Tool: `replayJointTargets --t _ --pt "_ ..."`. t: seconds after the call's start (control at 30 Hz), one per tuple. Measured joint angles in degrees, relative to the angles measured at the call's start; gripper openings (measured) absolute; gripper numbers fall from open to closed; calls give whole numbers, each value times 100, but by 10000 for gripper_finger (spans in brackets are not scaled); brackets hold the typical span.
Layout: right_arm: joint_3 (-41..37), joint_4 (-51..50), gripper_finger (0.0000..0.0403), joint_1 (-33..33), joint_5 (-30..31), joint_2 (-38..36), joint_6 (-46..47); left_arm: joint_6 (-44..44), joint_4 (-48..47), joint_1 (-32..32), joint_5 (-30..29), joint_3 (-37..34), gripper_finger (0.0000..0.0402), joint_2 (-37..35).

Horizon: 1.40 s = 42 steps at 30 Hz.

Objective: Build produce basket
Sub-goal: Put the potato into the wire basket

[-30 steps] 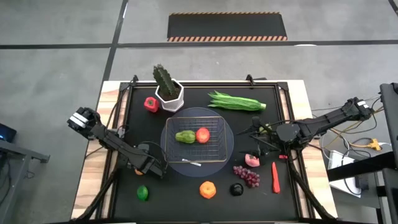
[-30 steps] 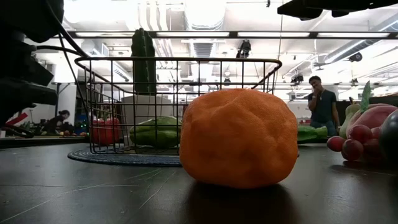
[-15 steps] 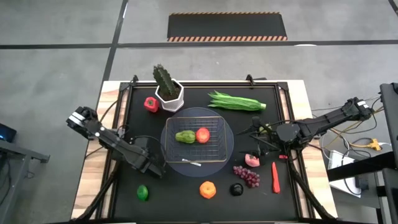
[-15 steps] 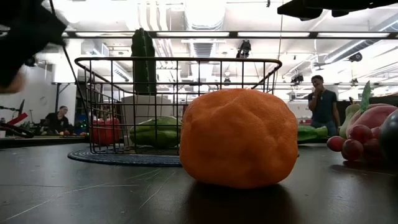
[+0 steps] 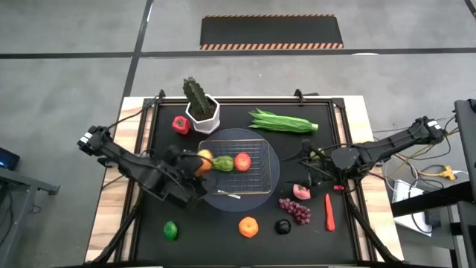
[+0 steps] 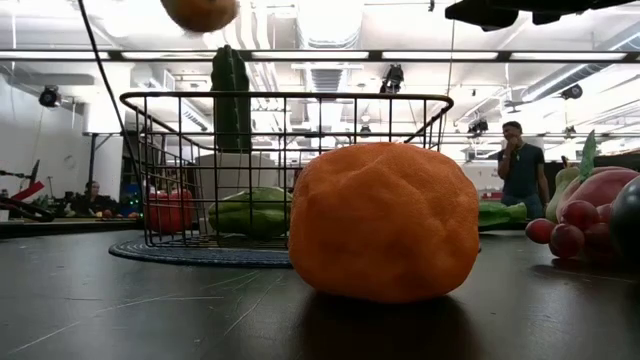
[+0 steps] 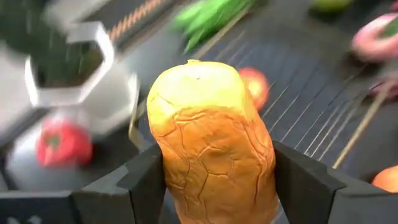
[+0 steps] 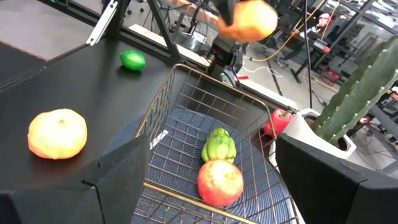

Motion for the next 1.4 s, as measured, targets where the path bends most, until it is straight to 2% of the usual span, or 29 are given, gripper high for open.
replayJointTargets --t 0.17,0.3,0.43,0.53,0.67,0.87,1.03,1.1,1.4 --pt "-65 169 329 1 -45 -2 31 3058 2060 155 -163 14 232 -117" --pt "-208 332 329 1 -48 -2 265 5344 3796 289 168 -368 233 -126" --pt "-387 615 329 1 -52 -2 552 6926 5367 443 497 -1071 233 -126" --pt "-489 757 329 1 -53 0 772 7722 6684 598 763 -1729 233 -126" --pt "-530 803 329 1 -56 0 997 8111 8157 859 1270 -2462 233 -154" --pt "-533 1296 329 1 -66 0 994 8103 9429 1218 1340 -3239 233 -158" --pt "-533 1848 329 1 -143 121 824 8099 10618 1464 2047 -3767 233 -158" --pt "-535 2210 329 1 -214 287 791 8091 10871 1566 2292 -3920 233 -155" --pt "-437 4238 329 -37 -78 1395 711 8266 11219 1814 2435 -4152 233 -147"
